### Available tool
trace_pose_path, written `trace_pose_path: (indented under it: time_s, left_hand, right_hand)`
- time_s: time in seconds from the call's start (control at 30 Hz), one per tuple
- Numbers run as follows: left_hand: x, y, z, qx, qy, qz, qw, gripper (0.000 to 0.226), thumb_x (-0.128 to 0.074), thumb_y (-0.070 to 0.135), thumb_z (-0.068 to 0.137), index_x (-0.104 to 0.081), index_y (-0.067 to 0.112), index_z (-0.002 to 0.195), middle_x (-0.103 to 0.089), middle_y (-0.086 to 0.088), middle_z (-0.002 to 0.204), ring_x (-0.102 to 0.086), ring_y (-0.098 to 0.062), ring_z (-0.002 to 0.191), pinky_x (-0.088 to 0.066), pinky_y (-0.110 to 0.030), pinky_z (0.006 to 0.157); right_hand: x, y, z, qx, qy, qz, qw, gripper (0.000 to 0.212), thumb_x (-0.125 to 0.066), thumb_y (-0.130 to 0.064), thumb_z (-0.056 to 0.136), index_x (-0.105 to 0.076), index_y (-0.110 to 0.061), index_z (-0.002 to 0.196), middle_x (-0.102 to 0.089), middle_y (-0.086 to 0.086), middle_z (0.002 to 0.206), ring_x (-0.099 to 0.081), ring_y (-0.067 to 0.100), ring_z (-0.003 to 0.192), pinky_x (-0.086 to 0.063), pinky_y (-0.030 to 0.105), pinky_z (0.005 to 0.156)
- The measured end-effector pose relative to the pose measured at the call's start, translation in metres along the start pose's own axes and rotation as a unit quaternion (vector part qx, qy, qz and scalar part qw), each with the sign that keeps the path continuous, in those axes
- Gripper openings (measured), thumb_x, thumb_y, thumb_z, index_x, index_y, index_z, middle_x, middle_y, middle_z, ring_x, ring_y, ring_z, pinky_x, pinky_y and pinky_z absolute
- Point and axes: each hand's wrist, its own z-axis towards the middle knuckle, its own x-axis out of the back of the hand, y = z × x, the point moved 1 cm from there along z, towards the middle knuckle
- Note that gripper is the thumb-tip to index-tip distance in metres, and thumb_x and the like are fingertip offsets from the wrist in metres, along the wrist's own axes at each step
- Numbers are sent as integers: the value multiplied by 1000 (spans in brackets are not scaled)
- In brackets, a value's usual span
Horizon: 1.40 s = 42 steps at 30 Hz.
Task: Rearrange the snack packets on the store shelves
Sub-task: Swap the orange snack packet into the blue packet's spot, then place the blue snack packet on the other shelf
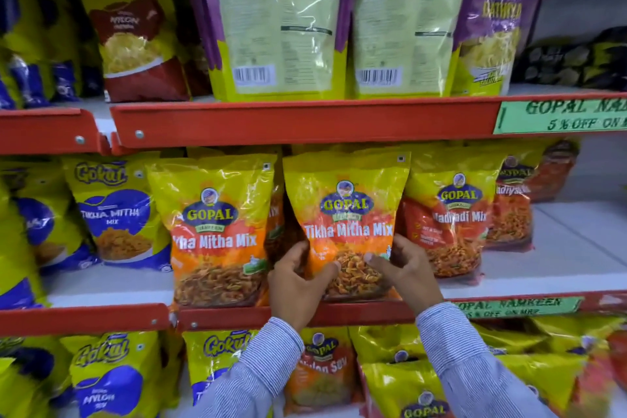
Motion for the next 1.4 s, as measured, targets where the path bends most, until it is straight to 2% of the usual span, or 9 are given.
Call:
trace_pose_path:
  time_s: [0.17, 0.33, 0.43, 0.5, 0.63, 0.93, 1.07, 1.2, 1.4]
  left_hand:
    - [-6, 0, -5, -9, 3, 39, 999, 37, -87, 37, 70, -71, 35, 103, -79, 18, 92, -70, 11, 82, -60, -28, 76]
    - [5, 11, -14, -87, 56, 135, 985, 76, -85, 47, 71, -54, 29, 138, -65, 6, 129, -59, -7, 120, -49, -32, 107]
    - [17, 43, -4, -256, 110, 171, 945, 62, -75, 27, 86, -50, 14, 141, -55, -6, 140, -49, -17, 133, -38, -25, 115]
    - [20, 66, 14, -356, 147, 208, 899, 47, -66, 13, 93, -54, 5, 137, -57, -15, 138, -51, -26, 132, -38, -32, 117]
    - [22, 96, 59, -383, 138, 344, 846, 37, -47, 0, 92, -61, 1, 126, -67, -21, 123, -55, -37, 119, -38, -40, 111]
    - [36, 120, 83, -290, 76, 398, 867, 51, -56, -5, 72, -69, 9, 119, -73, -24, 110, -64, -45, 103, -55, -46, 93]
    - [38, 106, 75, -383, 130, 422, 812, 44, -51, 4, 84, -65, 13, 125, -72, -13, 120, -62, -38, 114, -51, -49, 101]
    - [48, 79, 38, -444, 135, 440, 769, 43, -51, 23, 98, -53, 16, 141, -54, -8, 151, -43, -35, 144, -27, -67, 116]
    - [89, 1, -21, -391, 49, 514, 762, 62, -57, 39, 93, -41, 24, 150, -27, -12, 164, -16, -47, 153, -17, -78, 114]
  right_hand:
    - [8, 13, 1, -6, -13, 5, 1000, 27, -79, -9, 82, -72, -21, 105, -81, -14, 92, -74, 7, 91, -55, 30, 81]
    - [6, 10, -15, 95, 102, -88, 986, 52, -74, -34, 80, -59, -19, 128, -73, -2, 119, -68, 12, 111, -53, 32, 94]
    - [11, -30, -11, 259, 245, -201, 912, 34, -66, -19, 87, -63, -8, 119, -68, 13, 115, -61, 24, 107, -42, 20, 99]
    - [11, -60, 6, 355, 250, -309, 846, 23, -59, -10, 92, -67, -3, 112, -70, 17, 110, -58, 27, 105, -41, 26, 100]
    - [14, -91, 53, 337, 219, -482, 779, 30, -55, -7, 90, -63, -4, 119, -68, 21, 113, -58, 41, 108, -44, 45, 96]
    - [21, -111, 71, 290, 181, -544, 767, 36, -69, 4, 64, -74, -7, 98, -73, 26, 89, -69, 47, 85, -59, 47, 70]
    - [13, -98, 63, 317, 202, -533, 758, 41, -55, -9, 83, -64, -8, 122, -69, 22, 119, -58, 43, 112, -49, 49, 97]
    - [-3, -84, 28, 324, 165, -531, 765, 57, -51, -28, 96, -39, -10, 149, -44, 19, 155, -33, 39, 148, -22, 56, 123]
    - [-53, -29, -37, 334, 69, -550, 762, 73, -53, -42, 94, -25, -19, 157, -8, 15, 166, 5, 37, 156, -2, 63, 124]
